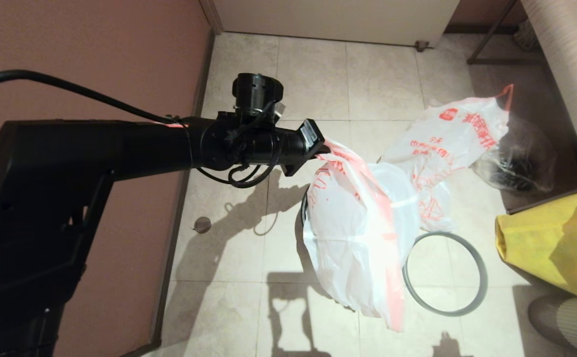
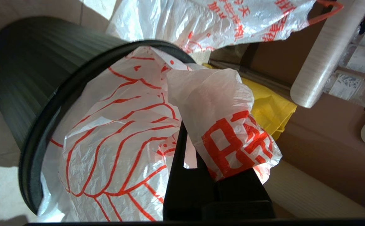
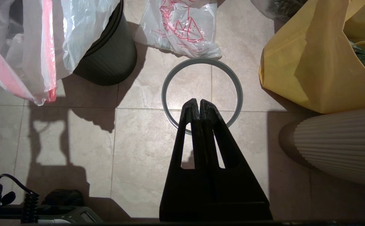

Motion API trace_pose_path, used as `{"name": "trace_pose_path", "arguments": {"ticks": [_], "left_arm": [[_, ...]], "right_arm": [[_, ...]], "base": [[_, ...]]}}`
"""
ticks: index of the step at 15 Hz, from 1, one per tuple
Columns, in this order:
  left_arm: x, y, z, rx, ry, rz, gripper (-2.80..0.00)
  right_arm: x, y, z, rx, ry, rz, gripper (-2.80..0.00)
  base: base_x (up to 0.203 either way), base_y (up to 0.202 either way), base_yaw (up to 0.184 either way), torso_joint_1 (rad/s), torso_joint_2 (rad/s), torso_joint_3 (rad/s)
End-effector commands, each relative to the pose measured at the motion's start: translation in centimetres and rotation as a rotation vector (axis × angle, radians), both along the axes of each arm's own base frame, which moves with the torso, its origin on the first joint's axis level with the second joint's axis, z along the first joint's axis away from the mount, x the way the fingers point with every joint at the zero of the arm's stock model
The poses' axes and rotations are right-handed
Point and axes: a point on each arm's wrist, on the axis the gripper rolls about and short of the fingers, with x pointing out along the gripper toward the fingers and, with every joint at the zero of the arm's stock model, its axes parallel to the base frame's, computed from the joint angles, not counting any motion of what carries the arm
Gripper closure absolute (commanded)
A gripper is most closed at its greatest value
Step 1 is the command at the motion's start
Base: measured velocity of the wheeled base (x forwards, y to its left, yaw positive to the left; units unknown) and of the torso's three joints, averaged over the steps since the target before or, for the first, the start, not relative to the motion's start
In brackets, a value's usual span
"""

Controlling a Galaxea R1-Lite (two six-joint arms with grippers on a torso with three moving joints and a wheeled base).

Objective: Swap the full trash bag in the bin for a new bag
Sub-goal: Put the new garbage bag on the trash can

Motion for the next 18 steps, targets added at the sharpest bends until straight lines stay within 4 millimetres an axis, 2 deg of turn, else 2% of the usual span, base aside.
{"name": "trace_pose_path", "arguments": {"ticks": [1, 5, 9, 11, 13, 18], "left_arm": [[-0.1, 0.9, 1.1, -0.012, -0.026, 0.035, 0.0], [1.4, 3.6, 1.7, -0.012, -0.077, 0.137, 0.0], [1.2, 6.0, 3.8, -0.033, -0.127, 0.188, 0.0], [1.6, 6.8, 4.1, -0.048, -0.155, 0.209, 0.0], [1.4, 6.1, 3.1, -0.03, -0.121, 0.193, 0.0], [-0.7, 1.4, -0.1, 0.081, -0.082, 0.171, 0.0]], "right_arm": [[0.0, 0.0, 0.0, 0.0, 0.002, 0.001, 0.0], [0.0, 0.0, 0.0, 0.0, 0.002, 0.001, 0.0], [0.0, 0.0, 0.0, 0.0, 0.002, 0.001, 0.0], [0.0, 0.0, 0.0, 0.0, 0.002, 0.001, 0.0], [0.0, 0.0, 0.0, 0.0, 0.002, 0.001, 0.0], [0.0, 0.0, 0.0, 0.0, 0.002, 0.0, 0.0]], "base": [[0.0, 0.0, 0.0, 0.0, 0.0, 0.0], [0.0, 0.0, 0.0, 0.0, 0.0, 0.0], [0.0, 0.0, 0.0, 0.0, 0.0, 0.0], [0.0, 0.0, 0.0, 0.0, 0.0, 0.0], [0.0, 0.0, 0.0, 0.0, 0.0, 0.0], [0.0, 0.0, 0.0, 0.0, 0.0, 0.0]]}}
